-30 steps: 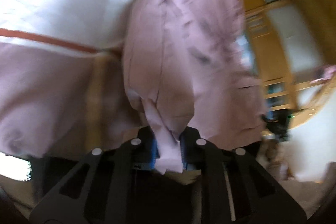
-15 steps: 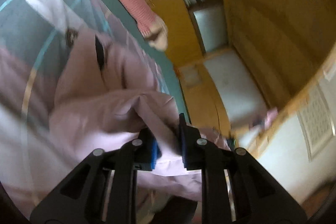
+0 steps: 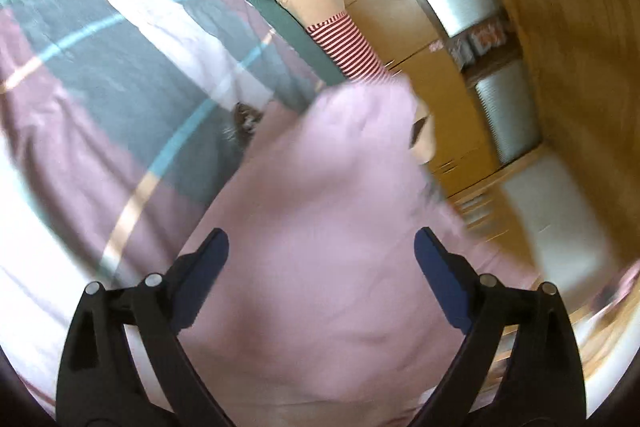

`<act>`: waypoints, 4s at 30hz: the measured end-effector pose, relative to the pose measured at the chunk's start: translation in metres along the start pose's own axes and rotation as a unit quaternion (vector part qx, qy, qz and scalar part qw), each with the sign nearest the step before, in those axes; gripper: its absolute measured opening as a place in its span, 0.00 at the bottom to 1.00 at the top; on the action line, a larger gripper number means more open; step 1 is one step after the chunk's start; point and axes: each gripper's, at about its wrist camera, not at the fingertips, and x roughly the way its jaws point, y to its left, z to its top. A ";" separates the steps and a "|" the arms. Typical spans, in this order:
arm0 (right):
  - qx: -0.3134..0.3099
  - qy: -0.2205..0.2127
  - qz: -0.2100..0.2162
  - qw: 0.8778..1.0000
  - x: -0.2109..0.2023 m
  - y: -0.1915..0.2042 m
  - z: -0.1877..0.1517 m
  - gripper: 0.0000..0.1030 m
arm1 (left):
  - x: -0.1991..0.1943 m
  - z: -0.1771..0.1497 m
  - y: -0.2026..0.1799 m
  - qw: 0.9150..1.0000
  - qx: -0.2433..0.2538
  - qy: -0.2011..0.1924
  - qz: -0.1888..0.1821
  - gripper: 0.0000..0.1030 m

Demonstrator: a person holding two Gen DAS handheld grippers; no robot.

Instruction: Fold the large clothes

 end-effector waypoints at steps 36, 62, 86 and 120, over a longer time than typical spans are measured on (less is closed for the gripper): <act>-0.522 0.077 -0.251 0.811 0.079 0.120 -0.292 0.26 | 0.040 -0.052 -0.026 0.989 0.091 0.059 0.102 0.96; -0.498 -0.069 -0.259 0.825 0.079 0.116 -0.197 0.99 | 0.105 -0.071 -0.090 0.922 0.325 0.077 0.198 0.98; -0.399 -0.146 -0.299 0.855 0.035 0.079 -0.136 0.99 | 0.096 -0.045 -0.070 0.940 0.277 0.069 0.190 0.98; -0.493 -0.026 -0.248 0.834 0.135 0.124 -0.239 0.99 | 0.077 -0.025 -0.051 0.969 0.187 0.038 0.154 0.98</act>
